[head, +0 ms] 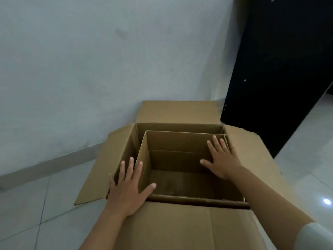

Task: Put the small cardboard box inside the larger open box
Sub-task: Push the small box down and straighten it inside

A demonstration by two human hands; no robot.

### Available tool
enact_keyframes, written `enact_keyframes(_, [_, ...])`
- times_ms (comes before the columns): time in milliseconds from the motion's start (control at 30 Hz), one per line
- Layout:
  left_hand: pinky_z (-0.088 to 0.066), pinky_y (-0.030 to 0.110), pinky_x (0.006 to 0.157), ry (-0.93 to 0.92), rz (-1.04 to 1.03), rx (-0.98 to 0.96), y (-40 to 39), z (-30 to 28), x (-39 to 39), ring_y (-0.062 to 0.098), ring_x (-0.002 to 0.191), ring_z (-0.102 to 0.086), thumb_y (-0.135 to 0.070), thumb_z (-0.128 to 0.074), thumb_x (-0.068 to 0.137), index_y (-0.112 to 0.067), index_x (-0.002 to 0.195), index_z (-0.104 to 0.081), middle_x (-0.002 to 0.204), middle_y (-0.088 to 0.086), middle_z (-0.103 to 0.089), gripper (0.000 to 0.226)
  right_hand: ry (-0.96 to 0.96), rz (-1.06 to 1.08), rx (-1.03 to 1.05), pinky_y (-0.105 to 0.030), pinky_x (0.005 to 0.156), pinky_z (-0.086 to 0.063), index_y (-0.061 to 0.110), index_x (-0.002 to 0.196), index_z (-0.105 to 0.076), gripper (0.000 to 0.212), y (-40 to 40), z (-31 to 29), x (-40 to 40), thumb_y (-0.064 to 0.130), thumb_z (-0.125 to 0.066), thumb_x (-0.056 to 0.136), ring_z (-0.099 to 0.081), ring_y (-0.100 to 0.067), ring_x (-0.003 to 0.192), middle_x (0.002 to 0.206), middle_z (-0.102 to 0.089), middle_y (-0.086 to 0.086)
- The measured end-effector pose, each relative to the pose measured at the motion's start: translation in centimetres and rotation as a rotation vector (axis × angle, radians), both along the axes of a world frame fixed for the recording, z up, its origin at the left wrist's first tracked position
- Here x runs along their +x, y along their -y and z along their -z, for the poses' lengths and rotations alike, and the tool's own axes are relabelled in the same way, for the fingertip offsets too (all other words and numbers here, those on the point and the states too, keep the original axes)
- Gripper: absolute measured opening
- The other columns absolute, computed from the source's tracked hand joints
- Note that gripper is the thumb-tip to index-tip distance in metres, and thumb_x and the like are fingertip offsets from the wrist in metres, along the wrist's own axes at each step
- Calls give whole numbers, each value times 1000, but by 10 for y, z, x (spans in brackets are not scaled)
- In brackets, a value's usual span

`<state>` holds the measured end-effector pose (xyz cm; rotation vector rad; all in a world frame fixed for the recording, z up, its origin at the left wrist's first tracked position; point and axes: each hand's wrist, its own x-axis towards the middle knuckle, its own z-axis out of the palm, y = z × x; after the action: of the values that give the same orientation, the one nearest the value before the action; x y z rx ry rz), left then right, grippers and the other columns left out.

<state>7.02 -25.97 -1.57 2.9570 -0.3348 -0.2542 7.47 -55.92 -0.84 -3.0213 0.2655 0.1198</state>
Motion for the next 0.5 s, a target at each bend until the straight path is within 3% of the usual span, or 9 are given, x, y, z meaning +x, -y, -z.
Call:
enact_keyframes(200, [9, 55, 110, -32, -18, 0, -4, -6, -16, 16, 130, 32, -72, -16, 78, -26, 131, 28, 139, -5, 36, 83, 10, 128, 61, -48, 112, 12, 25, 144, 5, 72, -6, -2, -74, 61, -21, 87, 21, -24, 140, 154, 19, -4])
enact_keyframes(300, [6, 56, 111, -50, -37, 8, -6, -9, -19, 22, 137, 25, -71, -15, 79, -31, 138, 20, 149, -1, 29, 80, 40, 214, 93, -48, 111, 13, 26, 144, 5, 71, -14, -1, -100, 62, -17, 87, 24, -25, 138, 154, 19, -5])
enact_keyframes(500, [-6, 59, 111, -129, -137, 32, -13, -13, -16, 36, 140, 13, -80, -16, 70, -37, 136, 22, 151, 4, 27, 87, 30, 440, 203, -54, 109, 14, 29, 143, 10, 80, -39, 18, -127, 72, -17, 80, 29, -29, 136, 152, 26, -4])
